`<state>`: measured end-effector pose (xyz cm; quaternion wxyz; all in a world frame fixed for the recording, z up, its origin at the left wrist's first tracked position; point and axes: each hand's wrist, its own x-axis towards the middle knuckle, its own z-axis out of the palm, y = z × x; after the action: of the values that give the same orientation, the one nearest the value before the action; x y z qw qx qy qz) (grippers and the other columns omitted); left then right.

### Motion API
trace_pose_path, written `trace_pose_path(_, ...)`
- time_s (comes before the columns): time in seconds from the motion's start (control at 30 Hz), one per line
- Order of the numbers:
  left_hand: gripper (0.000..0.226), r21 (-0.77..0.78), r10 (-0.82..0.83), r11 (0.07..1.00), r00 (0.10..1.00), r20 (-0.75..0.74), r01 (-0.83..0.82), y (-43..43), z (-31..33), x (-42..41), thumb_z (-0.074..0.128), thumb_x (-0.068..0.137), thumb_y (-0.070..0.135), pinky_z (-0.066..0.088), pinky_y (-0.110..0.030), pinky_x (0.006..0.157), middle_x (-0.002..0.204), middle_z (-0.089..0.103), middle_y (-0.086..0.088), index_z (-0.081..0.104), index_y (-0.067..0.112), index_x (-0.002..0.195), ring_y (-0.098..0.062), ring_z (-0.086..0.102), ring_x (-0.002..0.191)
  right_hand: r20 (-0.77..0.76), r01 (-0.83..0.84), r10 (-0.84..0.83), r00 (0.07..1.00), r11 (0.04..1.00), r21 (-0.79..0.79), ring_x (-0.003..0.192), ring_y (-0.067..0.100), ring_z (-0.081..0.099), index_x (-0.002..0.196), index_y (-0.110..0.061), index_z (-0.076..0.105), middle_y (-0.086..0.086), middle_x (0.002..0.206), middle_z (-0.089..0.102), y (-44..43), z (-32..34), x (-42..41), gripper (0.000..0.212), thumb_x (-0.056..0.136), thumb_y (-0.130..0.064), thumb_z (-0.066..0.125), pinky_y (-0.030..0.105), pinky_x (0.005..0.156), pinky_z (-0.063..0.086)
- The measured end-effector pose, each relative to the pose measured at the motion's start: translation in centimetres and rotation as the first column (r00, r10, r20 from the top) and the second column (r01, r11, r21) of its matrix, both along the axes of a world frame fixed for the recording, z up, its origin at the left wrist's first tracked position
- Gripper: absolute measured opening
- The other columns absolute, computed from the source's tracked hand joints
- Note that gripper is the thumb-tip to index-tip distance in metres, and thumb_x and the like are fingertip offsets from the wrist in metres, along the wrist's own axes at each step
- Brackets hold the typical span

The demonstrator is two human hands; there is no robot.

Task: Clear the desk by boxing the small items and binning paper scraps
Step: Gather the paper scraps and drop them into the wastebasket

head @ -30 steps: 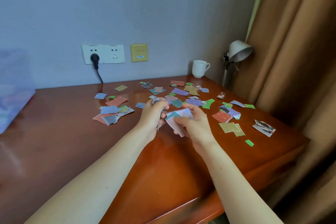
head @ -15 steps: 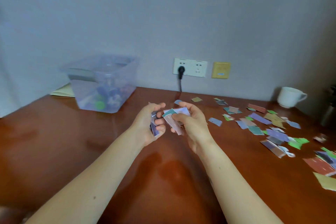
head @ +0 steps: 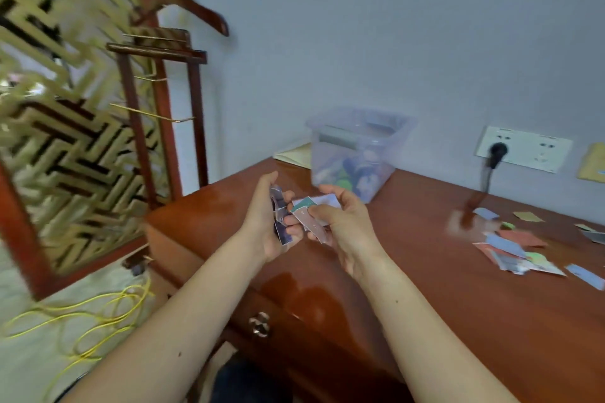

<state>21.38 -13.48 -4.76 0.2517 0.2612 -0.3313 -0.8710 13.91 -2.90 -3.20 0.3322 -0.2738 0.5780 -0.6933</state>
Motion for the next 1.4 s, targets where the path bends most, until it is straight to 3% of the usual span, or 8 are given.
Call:
trace_pose_path(0.4,0.043,-0.012,0.207,0.978,0.976,-0.068,-0.208,-10.1,-3.9,18.1,0.038,0.09,0.038,0.012,-0.018,0.045,0.051,0.034,0.002,0.045,0.015,0.055,-0.01,0.023,0.035,-0.008,-0.283,0.284,0.959,0.957,0.057,0.072,0.025,0.064,0.117,-0.014,0.053,0.016,0.105,0.064,-12.7,-3.1,14.7,0.035,0.086,0.004,0.057,0.025,0.048,0.052)
trace_pose_path(0.57,0.042,-0.028,0.297,0.954,0.955,-0.025,-0.297,-12.7,-5.9,24.1,0.036,0.09,0.039,0.014,-0.018,0.043,0.047,0.036,0.002,0.049,0.013,0.06,-0.009,0.022,0.037,-0.033,-0.367,0.371,0.928,0.926,0.088,0.074,0.029,0.065,0.112,-0.017,0.054,0.019,0.111,0.062,-17.1,-4.9,20.2,0.036,0.084,0.004,0.059,0.029,0.052,0.052)
trace_pose_path(0.7,0.039,0.039,0.411,0.911,0.911,0.026,-0.412,-14.4,-8.3,28.1,0.039,0.089,0.04,0.015,-0.019,0.044,0.045,0.036,0.002,0.047,0.016,0.059,-0.01,0.023,0.036,-0.029,-0.435,0.442,0.897,0.89,0.135,0.092,0.035,0.068,0.111,-0.026,0.058,0.018,0.12,0.06,-20.1,-7.6,24.1,0.04,0.08,-0.001,0.064,0.028,0.054,0.052)
trace_pose_path(0.87,0.031,0.173,0.5,0.836,0.853,0.15,-0.521,-15.7,-13.1,31.4,0.041,0.091,0.04,0.025,-0.015,0.041,0.05,0.045,-0.001,0.053,0.014,0.079,-0.01,0.031,0.035,0.069,-0.503,0.502,0.862,0.831,0.24,0.074,0.027,0.069,0.126,-0.018,0.054,0.02,0.121,0.06,-22.1,-11.9,27.3,0.047,0.084,0.004,0.06,0.022,0.046,0.049)
trace_pose_path(1.0,0.039,0.298,0.494,0.783,0.838,0.233,-0.545,-16.8,-18.3,32.8,0.041,0.093,0.045,0.031,-0.015,0.044,0.058,0.051,-0.002,0.061,0.014,0.079,-0.012,0.038,0.036,0.124,-0.488,0.476,0.871,0.806,0.335,0.084,0.03,0.064,0.124,-0.016,0.055,0.017,0.125,0.057,-23.5,-16.8,28.1,0.043,0.085,0.003,0.06,0.029,0.053,0.053)
trace_pose_path(1.13,0.042,0.441,0.435,0.717,0.841,0.323,-0.54,-17.3,-24.4,33.7,0.042,0.093,0.051,0.046,-0.024,0.058,0.076,0.062,-0.004,0.065,0.017,0.099,-0.017,0.053,0.051,0.177,-0.458,0.426,0.887,0.765,0.452,0.096,0.03,0.062,0.121,-0.016,0.056,0.014,0.124,0.057,-24.4,-22.3,27.7,0.042,0.084,0.002,0.062,0.036,0.067,0.054)
trace_pose_path(1.3,0.033,0.504,0.383,0.648,0.816,0.432,-0.571,-16.7,-28.8,33.6,0.038,0.096,0.046,0.047,-0.031,0.065,0.082,0.063,-0.004,0.058,0.02,0.093,-0.021,0.059,0.061,0.225,-0.437,0.381,0.897,0.685,0.582,0.101,0.032,0.064,0.115,-0.023,0.052,0.016,0.125,0.057,-24.9,-29.2,27.4,0.043,0.081,0.0,0.065,0.046,0.085,0.055)
trace_pose_path(1.4,0.037,0.51,0.351,0.621,0.793,0.498,-0.595,-16.8,-31.0,33.7,0.042,0.093,0.046,0.053,-0.032,0.062,0.088,0.065,-0.007,0.062,0.015,0.099,-0.022,0.06,0.071,0.295,-0.453,0.344,0.891,0.65,0.61,0.092,0.028,0.063,0.128,-0.013,0.05,0.012,0.113,0.059,-25.2,-31.5,27.5,0.046,0.087,0.003,0.061,0.04,0.071,0.055)
